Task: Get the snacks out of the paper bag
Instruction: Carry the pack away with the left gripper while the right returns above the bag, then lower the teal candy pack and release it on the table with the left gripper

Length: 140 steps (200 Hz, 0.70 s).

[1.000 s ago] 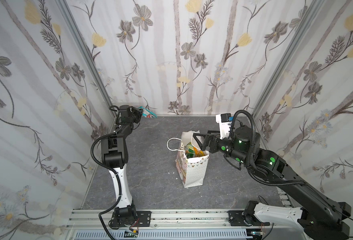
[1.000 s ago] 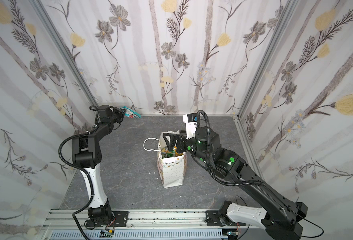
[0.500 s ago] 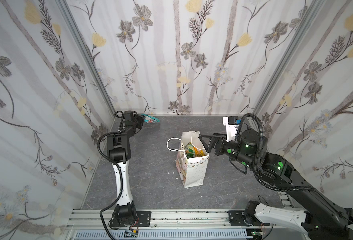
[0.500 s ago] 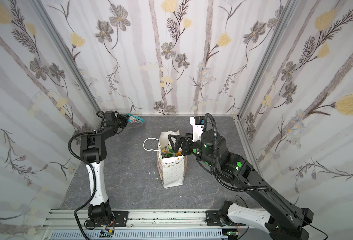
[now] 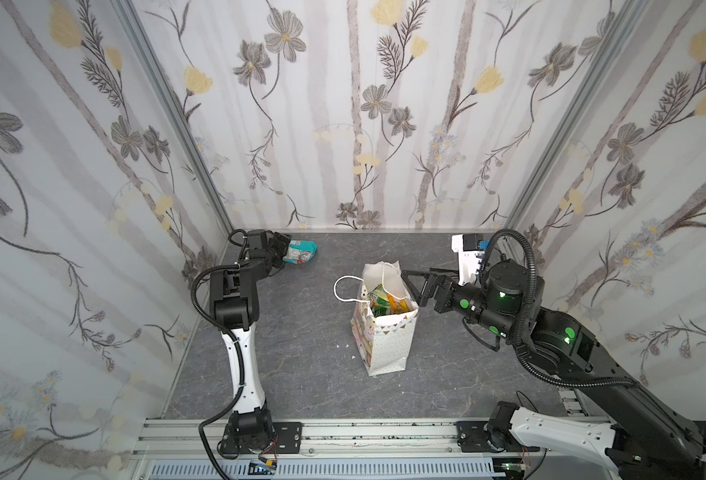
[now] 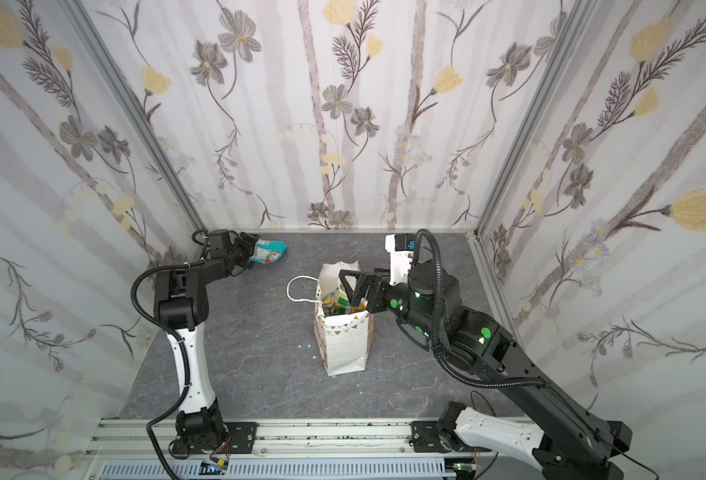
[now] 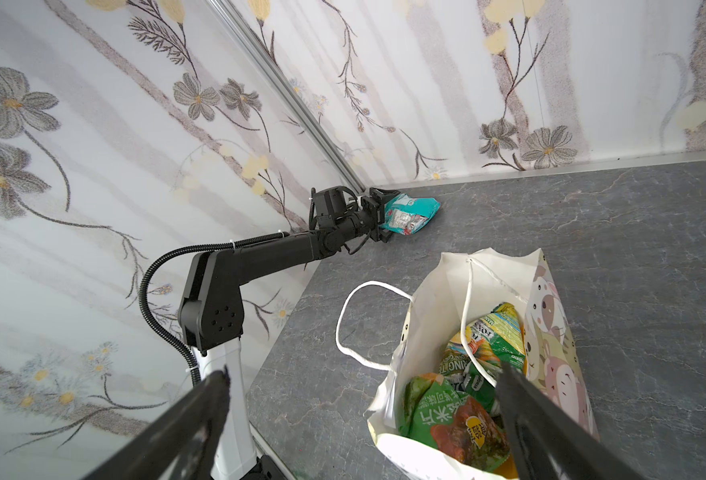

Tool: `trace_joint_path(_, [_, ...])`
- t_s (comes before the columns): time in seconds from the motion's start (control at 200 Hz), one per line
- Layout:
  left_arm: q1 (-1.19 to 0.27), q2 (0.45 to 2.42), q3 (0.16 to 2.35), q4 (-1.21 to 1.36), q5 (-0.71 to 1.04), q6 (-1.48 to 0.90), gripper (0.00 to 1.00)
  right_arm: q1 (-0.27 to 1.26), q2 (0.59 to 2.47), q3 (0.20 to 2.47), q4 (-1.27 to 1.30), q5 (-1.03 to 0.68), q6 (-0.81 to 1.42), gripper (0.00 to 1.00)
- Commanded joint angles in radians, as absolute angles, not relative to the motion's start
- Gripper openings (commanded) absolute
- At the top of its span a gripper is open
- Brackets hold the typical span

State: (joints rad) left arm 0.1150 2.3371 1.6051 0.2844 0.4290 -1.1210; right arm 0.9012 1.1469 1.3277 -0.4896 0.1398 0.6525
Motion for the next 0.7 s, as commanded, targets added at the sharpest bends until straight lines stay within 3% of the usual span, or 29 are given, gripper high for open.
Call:
trace_joint_path(0.0, [0.12,2.282,1.569,0.291,0.415,-1.097,0.98,0.903,1.154,1.344,-0.532,0.148,0.675,1.0])
trace_joint_path(0.19, [0.136,2.164,1.476,0.214,0.398,-1.034,1.0,0.9,1.189,1.386,-0.576,0.105,0.668,1.0])
trace_joint_path(0.275, [0.145,2.142,1.503,0.057,0.387,-0.972,1.0,0.901,1.211,1.408,-0.592,0.072,0.661,1.0])
trace_joint_path(0.455, [0.144,2.247,1.738,-0.364,0.417,-0.775,1.0,0.902,1.227,1.419,-0.586,0.027,0.66,1.0])
trace_joint_path(0.694, [0.041,2.334,2.107,-0.771,0.094,-0.284,1.0,0.902,1.222,1.405,-0.583,0.029,0.671,1.0])
